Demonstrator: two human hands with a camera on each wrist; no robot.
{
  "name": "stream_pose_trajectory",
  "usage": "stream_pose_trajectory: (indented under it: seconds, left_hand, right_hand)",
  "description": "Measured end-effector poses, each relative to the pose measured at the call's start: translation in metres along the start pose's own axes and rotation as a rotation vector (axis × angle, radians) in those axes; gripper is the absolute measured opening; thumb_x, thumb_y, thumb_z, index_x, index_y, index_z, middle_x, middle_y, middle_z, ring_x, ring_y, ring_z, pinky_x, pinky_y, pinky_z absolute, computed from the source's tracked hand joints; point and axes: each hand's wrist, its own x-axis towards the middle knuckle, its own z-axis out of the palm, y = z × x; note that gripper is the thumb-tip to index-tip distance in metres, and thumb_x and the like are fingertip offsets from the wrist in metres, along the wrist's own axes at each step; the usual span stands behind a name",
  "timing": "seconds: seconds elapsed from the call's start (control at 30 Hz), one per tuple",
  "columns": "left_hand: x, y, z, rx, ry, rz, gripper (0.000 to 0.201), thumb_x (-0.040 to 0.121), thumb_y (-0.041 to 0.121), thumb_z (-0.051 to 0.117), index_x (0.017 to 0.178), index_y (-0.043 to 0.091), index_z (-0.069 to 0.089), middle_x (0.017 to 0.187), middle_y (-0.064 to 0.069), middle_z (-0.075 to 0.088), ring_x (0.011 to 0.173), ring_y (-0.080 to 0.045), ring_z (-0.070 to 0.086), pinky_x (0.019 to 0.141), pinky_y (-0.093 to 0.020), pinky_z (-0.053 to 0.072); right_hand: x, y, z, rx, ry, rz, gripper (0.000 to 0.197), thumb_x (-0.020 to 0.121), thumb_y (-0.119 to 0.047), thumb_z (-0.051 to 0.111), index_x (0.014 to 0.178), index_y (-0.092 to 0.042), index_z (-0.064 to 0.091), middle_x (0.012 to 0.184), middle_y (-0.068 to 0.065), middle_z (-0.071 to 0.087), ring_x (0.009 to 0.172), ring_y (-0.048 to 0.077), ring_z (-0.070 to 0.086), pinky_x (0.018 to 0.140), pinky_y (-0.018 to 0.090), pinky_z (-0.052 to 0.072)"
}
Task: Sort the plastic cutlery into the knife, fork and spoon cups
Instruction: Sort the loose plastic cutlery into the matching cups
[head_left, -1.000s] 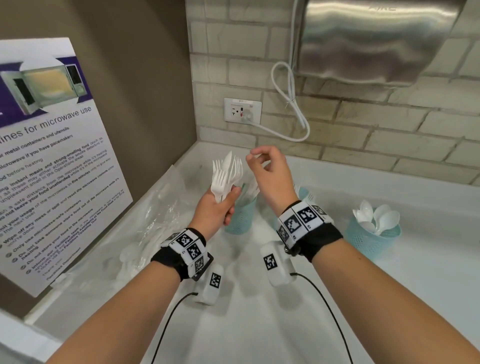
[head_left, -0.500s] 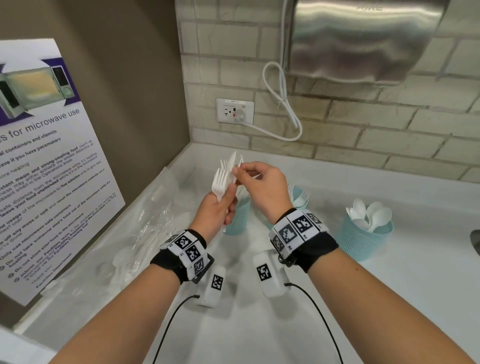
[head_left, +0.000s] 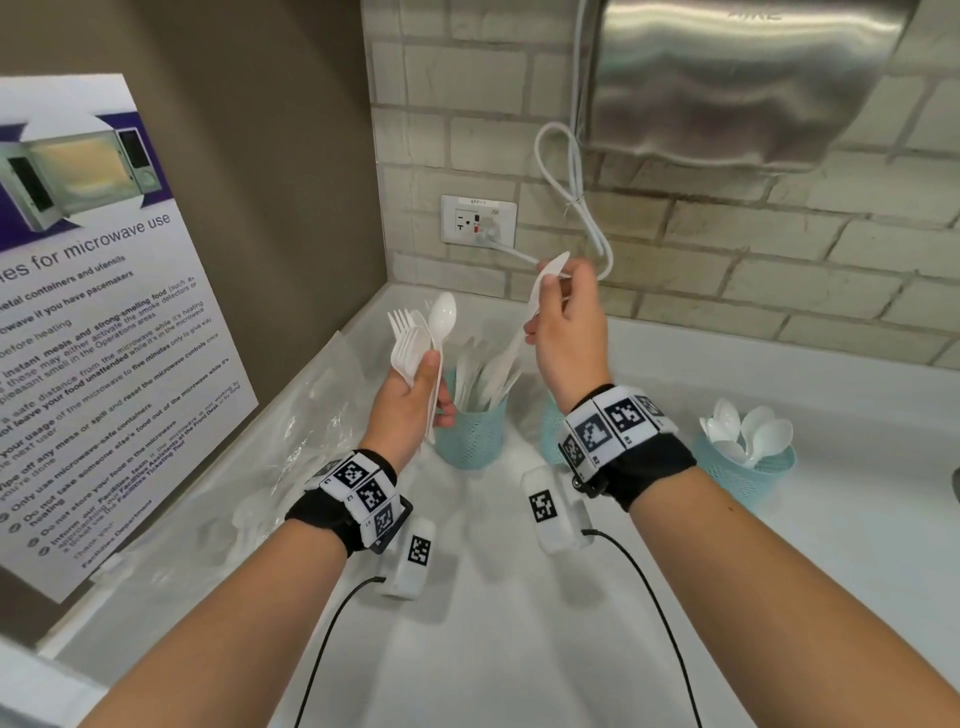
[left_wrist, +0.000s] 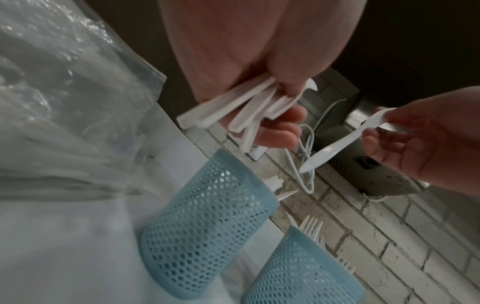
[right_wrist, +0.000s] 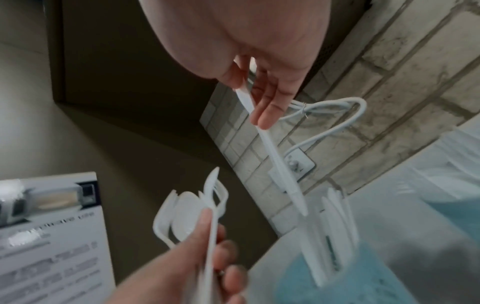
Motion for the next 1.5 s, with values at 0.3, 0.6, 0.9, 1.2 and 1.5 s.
stream_pose_trajectory:
  seconds: [0.3,0.6,0.9,1.2,1.5]
  left_hand:
    - [-0.007,0.0,0.006,-0.058,-0.131,0.008,0.035,0.098,0.045,0.037,0.084,0.017,0.052,0.055,0.005,0.033,0.043,-0.006,0.027,0.041,-0.019,0.023]
    - [-0.016,0.005,0.024,-0.059,-0.287,0.011,0.032,0.092,0.048,0.047,0.084,0.021,0.063,0.054,0.007,0.027,0.046,-0.008,0.022,0.042,-0.02,0.02]
    - [-0.006,0.004,0.022,0.075,-0.104,0.038,0.029,0.094,0.044,0.05,0.088,0.019,0.062,0.054,0.006,0.034,0.046,-0.007,0.03,0.045,-0.02,0.029]
    - [0.001,0.004,0.05,0.239,-0.077,0.124,0.024,0.097,0.031,0.046,0.115,0.015,0.043,0.084,0.002,0.056,0.063,-0.008,0.048,0.056,-0.024,0.039]
    - [-0.01,0.011,0.062,0.39,-0.09,0.181,0.027,0.096,0.026,0.05,0.112,0.006,0.041,0.097,-0.003,0.059,0.085,-0.018,0.057,0.073,-0.026,0.042]
  right_hand:
    - [-0.018,0.038,0.007,-0.295,-0.221,0.153,0.033,0.095,-0.03,0.048,0.124,-0.02,0.061,0.123,0.007,0.056,0.12,0.026,0.045,0.109,0.035,0.032]
    - [-0.027,0.021,0.0,-0.023,-0.406,0.255,0.025,0.095,-0.011,0.044,0.098,0.002,0.065,0.086,0.007,0.064,0.081,0.017,0.057,0.077,0.031,0.044]
    - [0.001,-0.005,-0.027,0.233,0.024,0.219,0.029,0.103,-0.023,0.024,0.09,-0.014,0.048,0.065,0.006,0.062,0.057,0.014,0.059,0.062,0.029,0.049]
    - [-0.04,0.007,-0.012,0.007,-0.238,0.192,0.04,0.086,-0.049,0.059,0.103,-0.013,0.061,0.075,-0.011,0.06,0.067,0.002,0.055,0.062,0.018,0.039]
    - [-0.025,-0.008,-0.033,0.049,-0.09,-0.019,0.007,0.098,-0.029,0.045,0.103,-0.023,0.043,0.106,0.006,0.048,0.09,0.008,0.048,0.079,0.018,0.041]
